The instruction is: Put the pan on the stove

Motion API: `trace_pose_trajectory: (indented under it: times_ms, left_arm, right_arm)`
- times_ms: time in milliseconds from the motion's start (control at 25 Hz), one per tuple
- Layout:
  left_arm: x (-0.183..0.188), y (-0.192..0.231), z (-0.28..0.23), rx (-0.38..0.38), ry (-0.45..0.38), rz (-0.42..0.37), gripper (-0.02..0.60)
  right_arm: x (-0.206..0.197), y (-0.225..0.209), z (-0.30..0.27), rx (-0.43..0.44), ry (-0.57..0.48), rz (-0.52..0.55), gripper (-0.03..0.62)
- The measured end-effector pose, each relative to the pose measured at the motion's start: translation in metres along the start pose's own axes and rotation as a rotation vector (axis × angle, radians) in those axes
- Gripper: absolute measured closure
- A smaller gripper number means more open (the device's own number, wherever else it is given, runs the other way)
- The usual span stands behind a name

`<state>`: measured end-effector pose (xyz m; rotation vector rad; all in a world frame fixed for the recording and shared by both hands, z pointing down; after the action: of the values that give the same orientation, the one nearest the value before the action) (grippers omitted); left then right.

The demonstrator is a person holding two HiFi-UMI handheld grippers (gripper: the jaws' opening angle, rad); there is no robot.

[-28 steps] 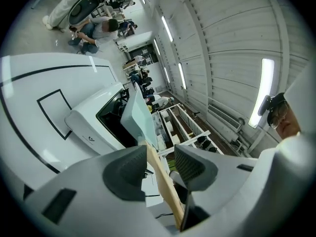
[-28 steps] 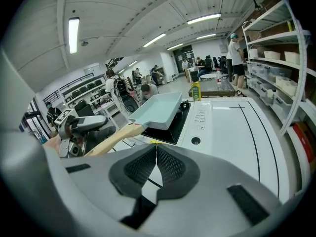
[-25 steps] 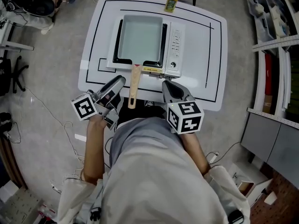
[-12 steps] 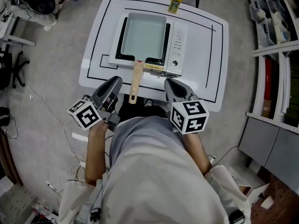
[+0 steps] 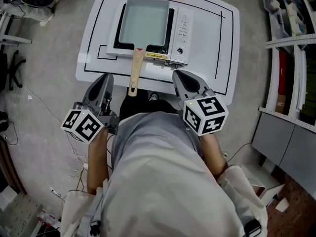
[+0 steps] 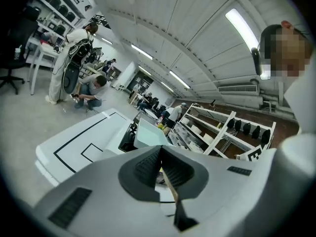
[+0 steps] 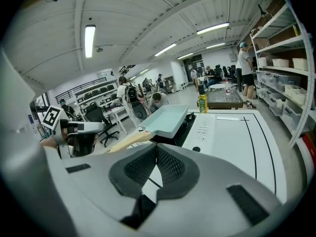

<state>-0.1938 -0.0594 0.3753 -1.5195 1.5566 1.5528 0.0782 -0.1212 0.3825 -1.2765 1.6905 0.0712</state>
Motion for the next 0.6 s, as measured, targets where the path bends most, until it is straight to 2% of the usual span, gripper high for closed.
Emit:
trace_pose_trajectory:
  times_ms: [280, 600]
  left_arm:
    - [0.007, -0.008, 0.01, 0.058, -0.01, -0.092, 0.574]
    - [0.006, -0.018, 0.018, 0.078, 0.0, -0.16, 0.574]
  right_arm:
    - [-0.002, -0.003, 0.014, 0.006, -0.008, 0.011, 0.583]
    - [-0.003, -0.003, 0.021, 0.037, -0.001, 0.029, 0.585]
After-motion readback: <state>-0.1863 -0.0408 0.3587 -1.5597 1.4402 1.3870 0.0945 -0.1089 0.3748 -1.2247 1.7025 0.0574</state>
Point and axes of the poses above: the fingertips, and each gripper's own axes: z backward along the fingers, y to its left, x out of its top, the point moved 8 cm from there along z, backward along the fingers, and after that the axes turned 14 degrees about -z, right-handed, at the moved point
